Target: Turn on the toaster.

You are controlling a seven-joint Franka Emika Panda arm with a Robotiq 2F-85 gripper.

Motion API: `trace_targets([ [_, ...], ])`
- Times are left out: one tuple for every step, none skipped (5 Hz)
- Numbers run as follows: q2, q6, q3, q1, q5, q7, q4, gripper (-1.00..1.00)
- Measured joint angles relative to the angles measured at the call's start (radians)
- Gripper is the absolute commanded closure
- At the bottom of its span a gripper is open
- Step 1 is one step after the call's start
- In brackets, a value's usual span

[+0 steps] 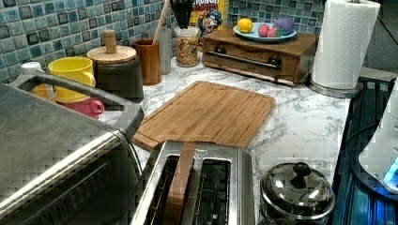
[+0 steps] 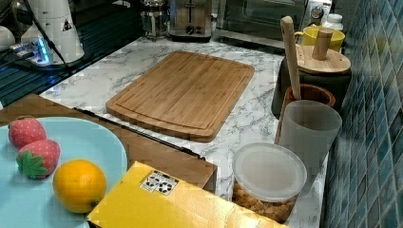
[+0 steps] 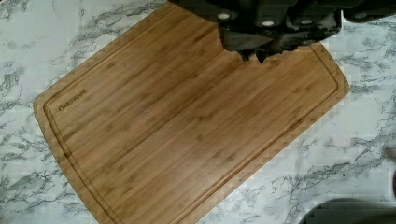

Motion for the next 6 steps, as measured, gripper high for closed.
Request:
trace_targets([
  [0.008,0.009,0.0,-0.001,0.006,-0.001,-0.001,1.0],
  [0.01,-0.005,-0.004,-0.001,-0.002,-0.001,-0.011,1.0],
  [0.01,0.029,-0.005,-0.002,0.001,-0.049,-0.022,1.0],
  [0.002,0.138,-0.005,0.005,0.063,-0.194,-0.061,1.0],
  [0.0,0.161,0.009,0.01,0.088,-0.308,-0.092,1.0],
  [0.001,0.167,0.017,0.024,0.182,-0.436,-0.122,1.0],
])
